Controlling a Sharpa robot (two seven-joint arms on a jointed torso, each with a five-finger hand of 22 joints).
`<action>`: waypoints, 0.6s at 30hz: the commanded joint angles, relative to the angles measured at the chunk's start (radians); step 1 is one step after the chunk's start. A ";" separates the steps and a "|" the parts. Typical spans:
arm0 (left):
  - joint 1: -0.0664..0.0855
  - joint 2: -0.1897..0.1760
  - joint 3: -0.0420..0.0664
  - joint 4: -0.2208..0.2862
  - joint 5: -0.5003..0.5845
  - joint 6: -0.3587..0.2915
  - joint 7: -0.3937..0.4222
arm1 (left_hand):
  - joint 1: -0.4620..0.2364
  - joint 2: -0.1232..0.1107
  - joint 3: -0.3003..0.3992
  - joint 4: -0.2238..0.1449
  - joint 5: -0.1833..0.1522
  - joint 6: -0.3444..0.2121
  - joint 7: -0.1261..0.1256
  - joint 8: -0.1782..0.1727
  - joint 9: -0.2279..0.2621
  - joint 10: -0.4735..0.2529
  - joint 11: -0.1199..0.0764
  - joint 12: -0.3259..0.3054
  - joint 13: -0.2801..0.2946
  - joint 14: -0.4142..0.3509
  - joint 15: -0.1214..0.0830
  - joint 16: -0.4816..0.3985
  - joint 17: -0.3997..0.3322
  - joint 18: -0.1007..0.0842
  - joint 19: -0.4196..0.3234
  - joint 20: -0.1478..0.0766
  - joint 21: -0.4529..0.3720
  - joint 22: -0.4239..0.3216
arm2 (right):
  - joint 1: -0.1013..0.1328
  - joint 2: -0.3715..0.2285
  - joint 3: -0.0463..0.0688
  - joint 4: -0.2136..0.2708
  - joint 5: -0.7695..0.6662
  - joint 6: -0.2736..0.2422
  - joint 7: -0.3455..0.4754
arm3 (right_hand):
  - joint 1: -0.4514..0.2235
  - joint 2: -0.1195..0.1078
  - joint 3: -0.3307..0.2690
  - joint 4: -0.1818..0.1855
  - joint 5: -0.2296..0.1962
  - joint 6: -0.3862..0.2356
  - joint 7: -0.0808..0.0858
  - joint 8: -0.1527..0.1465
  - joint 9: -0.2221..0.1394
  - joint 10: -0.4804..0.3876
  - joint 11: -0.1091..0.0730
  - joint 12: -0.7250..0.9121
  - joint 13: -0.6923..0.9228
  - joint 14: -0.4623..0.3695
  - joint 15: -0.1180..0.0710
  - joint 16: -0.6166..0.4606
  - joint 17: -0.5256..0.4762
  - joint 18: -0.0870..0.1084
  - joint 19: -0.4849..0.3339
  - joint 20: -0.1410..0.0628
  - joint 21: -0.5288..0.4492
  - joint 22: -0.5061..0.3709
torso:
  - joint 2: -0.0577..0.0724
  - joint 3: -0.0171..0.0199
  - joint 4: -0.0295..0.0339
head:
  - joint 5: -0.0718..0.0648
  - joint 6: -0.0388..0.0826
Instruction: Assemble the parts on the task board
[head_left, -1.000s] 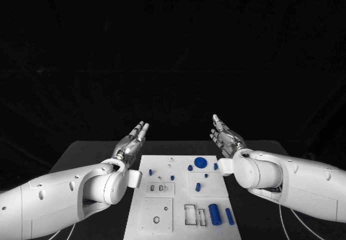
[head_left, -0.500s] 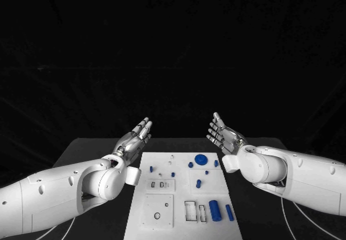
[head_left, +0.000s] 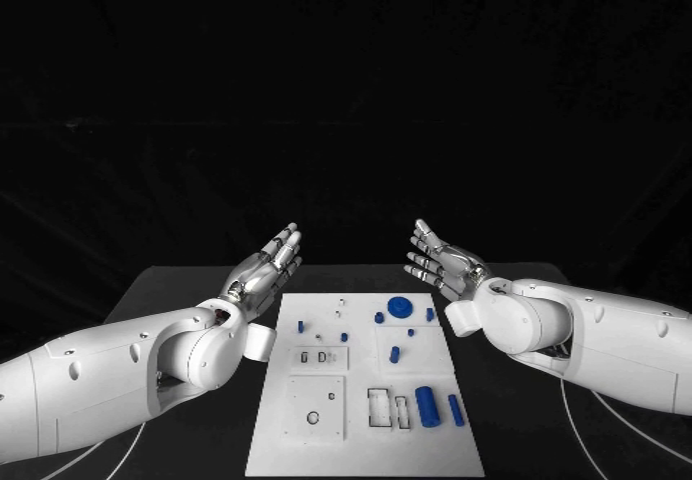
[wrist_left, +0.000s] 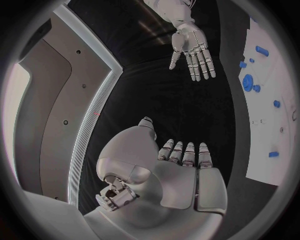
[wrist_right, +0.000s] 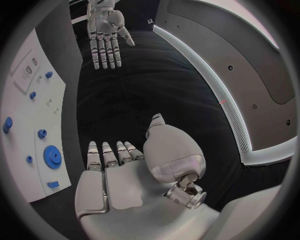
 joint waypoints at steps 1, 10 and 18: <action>0.001 -0.008 0.000 0.003 -0.066 0.044 0.021 | 0.004 0.003 -0.005 -0.001 0.004 0.011 0.001 0.007 0.002 0.000 0.010 -0.006 -0.001 0.001 -0.007 -0.004 -0.002 0.009 -0.001 -0.001 -0.004 -0.001 | 0.013 -0.001 0.001 -0.002 -0.142 0.054 -0.027 | 0.071 -0.015 0.014 -0.040 0.068 0.033 0.025 0.012 0.008 0.000 0.023 -0.004 -0.001 0.005 0.048 -0.001 0.000 -0.016 0.020 0.045 0.009 0.008 | 0.017 -0.0007 -0.0028 | 0.007 -0.019; 0.017 -0.073 0.003 0.076 -0.114 0.038 0.039 | 0.025 0.004 0.002 0.000 0.017 0.015 0.004 0.007 0.002 0.000 0.023 -0.006 -0.001 0.001 0.012 -0.004 -0.002 0.018 -0.001 0.025 -0.004 -0.001 | 0.099 0.019 0.001 -0.009 -0.592 0.048 -0.217 | 0.309 -0.051 0.105 -0.215 0.101 0.147 0.100 0.043 0.026 0.089 0.111 0.068 0.026 0.794 0.097 0.287 0.142 0.010 0.696 0.115 0.291 0.131 | 0.090 0.0033 -0.0021 | 0.024 -0.011; 0.042 -0.138 0.004 0.157 -0.112 0.025 0.051 | 0.042 0.002 0.003 -0.001 0.030 0.022 0.004 0.008 0.003 0.000 0.025 -0.006 -0.001 0.001 0.038 -0.004 -0.002 0.023 -0.001 0.056 -0.004 -0.001 | 0.180 0.049 0.001 -0.001 -1.275 0.143 -0.454 | 0.357 -0.110 0.165 -0.272 0.013 0.434 0.100 0.118 0.068 0.432 0.151 0.243 0.058 1.181 -0.040 0.422 0.217 0.023 1.056 0.000 0.367 0.146 | 0.154 0.0061 0.0085 | 0.014 -0.006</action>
